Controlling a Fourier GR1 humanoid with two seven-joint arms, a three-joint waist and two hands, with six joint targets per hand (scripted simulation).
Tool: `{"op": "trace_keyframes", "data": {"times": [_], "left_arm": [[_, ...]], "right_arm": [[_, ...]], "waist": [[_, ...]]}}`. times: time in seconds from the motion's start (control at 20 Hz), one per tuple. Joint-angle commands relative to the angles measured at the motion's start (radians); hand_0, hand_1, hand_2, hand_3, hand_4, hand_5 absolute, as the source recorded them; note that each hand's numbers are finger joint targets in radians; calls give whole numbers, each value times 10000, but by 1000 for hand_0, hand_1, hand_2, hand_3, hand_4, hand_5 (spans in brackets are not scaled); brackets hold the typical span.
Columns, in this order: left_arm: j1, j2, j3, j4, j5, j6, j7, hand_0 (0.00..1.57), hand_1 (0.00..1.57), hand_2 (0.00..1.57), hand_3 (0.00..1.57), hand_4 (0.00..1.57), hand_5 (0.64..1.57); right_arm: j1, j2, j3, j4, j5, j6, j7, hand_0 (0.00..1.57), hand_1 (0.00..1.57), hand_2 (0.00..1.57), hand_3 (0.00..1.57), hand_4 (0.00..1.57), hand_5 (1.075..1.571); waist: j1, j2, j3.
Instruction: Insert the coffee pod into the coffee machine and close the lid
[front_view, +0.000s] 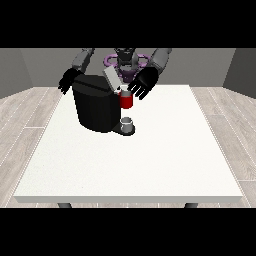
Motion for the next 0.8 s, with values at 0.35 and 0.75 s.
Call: {"op": "trace_keyframes", "data": {"times": [0.35, 0.75], "left_arm": [[279, 16, -644, -37, -592, -509, -637, 0, 0, 0, 0, 0, 1571], [66, 395, -506, -53, -735, -715, -617, 0, 0, 0, 0, 0, 1571]], "right_arm": [[-56, 201, -110, 226, 57, -387, -124, 0, 0, 0, 0, 419, 1571], [-414, -9, -314, 256, -49, -360, 169, 0, 0, 0, 0, 387, 1571]], "waist": [[265, -110, -9], [359, -7, -8]]}}
